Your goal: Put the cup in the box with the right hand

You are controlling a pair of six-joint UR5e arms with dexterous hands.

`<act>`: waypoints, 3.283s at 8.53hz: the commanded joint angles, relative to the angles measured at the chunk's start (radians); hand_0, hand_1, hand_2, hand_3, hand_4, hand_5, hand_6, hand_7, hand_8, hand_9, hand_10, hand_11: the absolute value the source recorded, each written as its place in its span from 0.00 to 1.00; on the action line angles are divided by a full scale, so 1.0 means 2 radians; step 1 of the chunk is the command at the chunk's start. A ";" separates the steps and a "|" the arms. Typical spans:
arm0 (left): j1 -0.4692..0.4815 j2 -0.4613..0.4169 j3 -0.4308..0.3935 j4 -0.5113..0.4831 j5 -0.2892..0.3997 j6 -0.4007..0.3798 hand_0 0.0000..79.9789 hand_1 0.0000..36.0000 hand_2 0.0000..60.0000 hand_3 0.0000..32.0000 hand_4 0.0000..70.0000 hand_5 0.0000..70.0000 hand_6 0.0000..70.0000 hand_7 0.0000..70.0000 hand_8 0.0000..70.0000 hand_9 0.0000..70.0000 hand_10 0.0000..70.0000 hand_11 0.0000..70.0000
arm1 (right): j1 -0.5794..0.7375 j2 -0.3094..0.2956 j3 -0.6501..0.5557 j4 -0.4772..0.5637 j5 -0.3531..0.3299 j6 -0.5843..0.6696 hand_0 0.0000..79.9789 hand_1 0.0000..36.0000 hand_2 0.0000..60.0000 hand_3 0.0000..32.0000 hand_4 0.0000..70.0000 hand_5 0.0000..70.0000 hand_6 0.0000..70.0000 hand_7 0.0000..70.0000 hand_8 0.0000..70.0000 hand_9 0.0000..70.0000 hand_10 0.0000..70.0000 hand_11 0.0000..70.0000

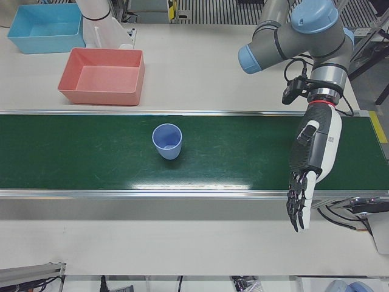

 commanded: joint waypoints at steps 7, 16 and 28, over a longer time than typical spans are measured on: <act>0.000 0.000 0.000 0.001 0.000 0.000 0.00 0.00 0.00 0.00 0.00 0.00 0.00 0.00 0.00 0.00 0.00 0.00 | 0.014 0.006 0.001 -0.007 0.001 0.000 0.64 0.62 0.09 0.00 0.00 0.07 0.00 0.00 0.00 0.00 0.00 0.00; 0.000 0.000 0.001 0.000 0.000 0.000 0.00 0.00 0.00 0.00 0.00 0.00 0.00 0.00 0.00 0.00 0.00 0.00 | 0.031 0.004 0.010 0.002 0.004 0.008 0.64 0.63 0.10 0.00 0.00 0.08 0.00 0.00 0.00 0.00 0.00 0.00; 0.000 0.001 0.000 -0.001 0.000 0.000 0.00 0.00 0.00 0.00 0.00 0.00 0.00 0.00 0.00 0.00 0.00 0.00 | 0.036 0.003 0.067 -0.004 0.002 0.010 0.65 0.64 0.09 0.00 0.00 0.08 0.00 0.00 0.00 0.00 0.00 0.00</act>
